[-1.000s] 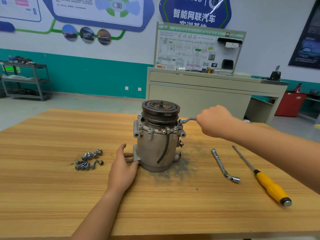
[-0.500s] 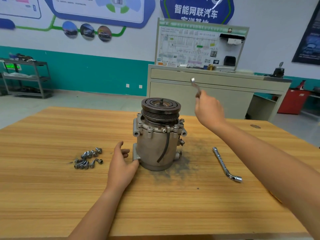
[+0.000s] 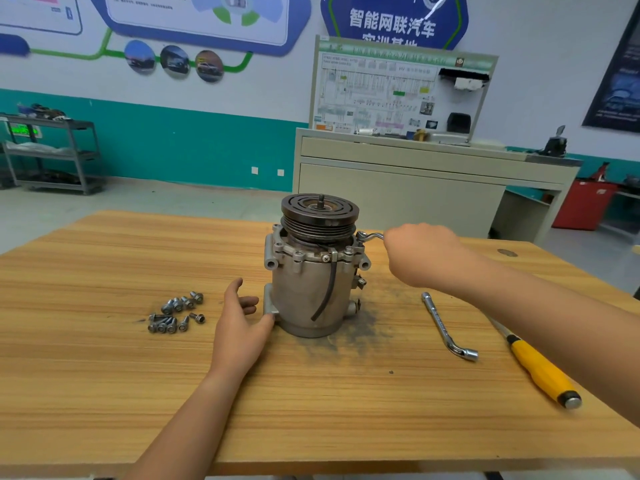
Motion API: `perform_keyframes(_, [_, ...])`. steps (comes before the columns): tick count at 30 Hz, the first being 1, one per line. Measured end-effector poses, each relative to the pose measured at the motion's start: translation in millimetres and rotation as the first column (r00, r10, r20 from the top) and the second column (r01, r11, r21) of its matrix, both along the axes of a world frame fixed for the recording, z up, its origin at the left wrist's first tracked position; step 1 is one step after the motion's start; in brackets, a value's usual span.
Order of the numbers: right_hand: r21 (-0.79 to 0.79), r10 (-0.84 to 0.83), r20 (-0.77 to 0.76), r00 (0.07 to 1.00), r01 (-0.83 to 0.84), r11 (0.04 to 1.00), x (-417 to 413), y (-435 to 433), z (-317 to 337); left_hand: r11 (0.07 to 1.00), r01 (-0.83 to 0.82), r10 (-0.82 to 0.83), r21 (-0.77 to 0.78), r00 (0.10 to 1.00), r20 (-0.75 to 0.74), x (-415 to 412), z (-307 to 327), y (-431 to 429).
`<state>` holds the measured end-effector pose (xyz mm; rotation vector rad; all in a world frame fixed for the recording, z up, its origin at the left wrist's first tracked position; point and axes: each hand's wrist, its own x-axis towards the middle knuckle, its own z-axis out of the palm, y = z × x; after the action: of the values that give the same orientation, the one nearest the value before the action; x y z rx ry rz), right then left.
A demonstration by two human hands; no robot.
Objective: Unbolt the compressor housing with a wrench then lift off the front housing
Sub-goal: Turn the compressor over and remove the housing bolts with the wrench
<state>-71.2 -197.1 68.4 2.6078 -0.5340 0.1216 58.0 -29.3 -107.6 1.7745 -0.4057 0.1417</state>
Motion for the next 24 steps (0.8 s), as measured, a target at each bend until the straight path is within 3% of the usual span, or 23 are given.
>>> perform_keyframes(4, [-0.221, -0.002, -0.072, 0.997, -0.014, 0.975, 2.6, 6.8, 2.8, 0.999, 0.001, -0.002, -0.038, 1.000, -0.025, 0.1, 1.7, 0.5])
perform_keyframes(13, [-0.354, 0.081, -0.142, 0.987, -0.127, 0.926, 13.5, -29.4, 4.6, 0.995, -0.026, 0.023, -0.097, 0.999, -0.031, -1.2, 3.1, -0.2])
perform_keyframes(20, [-0.255, 0.361, 0.100, 0.927, -0.327, 0.910, 69.3, -50.7, -9.3, 0.993, -0.059, 0.054, -0.107, 0.997, -0.054, 0.7, 6.8, 0.0])
perform_keyframes(22, [-0.187, 0.342, 0.179, 0.922, -0.310, 0.932, 71.5, -52.6, -13.8, 0.994, -0.052, 0.046, -0.097, 0.997, -0.060, 1.0, 6.1, 0.0])
perform_keyframes(24, [-0.041, 0.238, 0.412, 0.879, -0.243, 0.969, 64.8, -57.2, -14.9, 0.995, -0.052, 0.047, -0.082, 0.997, -0.062, 1.2, 5.6, 0.7])
